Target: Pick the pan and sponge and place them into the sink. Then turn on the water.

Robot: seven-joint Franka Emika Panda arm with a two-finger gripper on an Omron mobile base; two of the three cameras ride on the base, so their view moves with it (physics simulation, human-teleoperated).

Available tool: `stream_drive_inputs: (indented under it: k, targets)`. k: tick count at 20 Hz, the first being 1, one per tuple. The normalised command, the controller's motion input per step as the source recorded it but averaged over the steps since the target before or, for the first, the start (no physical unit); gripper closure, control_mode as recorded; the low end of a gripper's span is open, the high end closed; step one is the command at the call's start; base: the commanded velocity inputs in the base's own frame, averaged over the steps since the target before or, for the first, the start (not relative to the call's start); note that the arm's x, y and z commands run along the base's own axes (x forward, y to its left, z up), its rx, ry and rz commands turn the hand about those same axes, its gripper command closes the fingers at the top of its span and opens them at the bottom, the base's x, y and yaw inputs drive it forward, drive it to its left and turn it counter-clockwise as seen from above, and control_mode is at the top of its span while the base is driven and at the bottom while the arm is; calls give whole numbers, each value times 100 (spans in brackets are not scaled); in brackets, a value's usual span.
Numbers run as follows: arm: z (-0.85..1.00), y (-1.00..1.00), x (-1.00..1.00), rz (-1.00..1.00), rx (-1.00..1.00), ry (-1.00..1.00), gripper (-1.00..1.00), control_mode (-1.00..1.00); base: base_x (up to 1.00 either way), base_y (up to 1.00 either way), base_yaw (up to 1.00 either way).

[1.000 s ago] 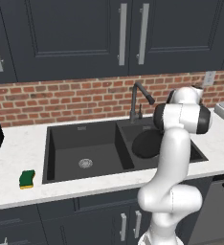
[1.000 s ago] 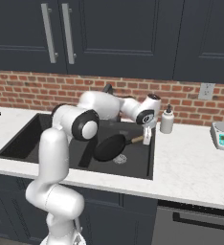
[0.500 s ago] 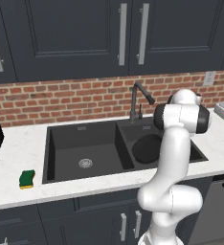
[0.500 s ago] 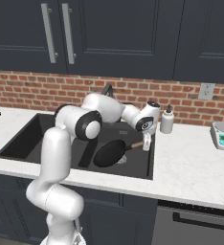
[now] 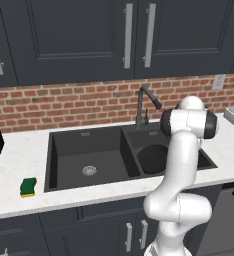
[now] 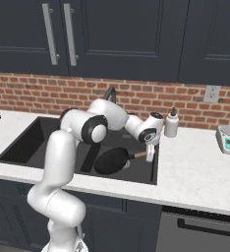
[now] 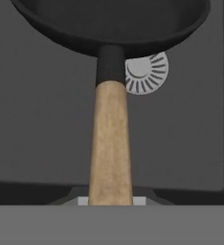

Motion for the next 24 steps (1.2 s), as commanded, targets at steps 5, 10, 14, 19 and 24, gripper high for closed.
stream_drive_inputs:
  k: [5, 10, 14, 19, 24]
  targets:
    - [-25, 1, 9, 0, 0, 0, 100, -100, 0, 0, 0]
    - [-9, 0, 12, 0, 0, 0, 100, -100, 0, 0, 0]
    - [-5, 0, 5, 0, 0, 0, 100, -100, 0, 0, 0]
    - [-10, 0, 0, 0, 0, 1, 100, -100, 0, 0, 0]
    - [-1, 0, 0, 0, 0, 0, -100, -100, 0, 0, 0]
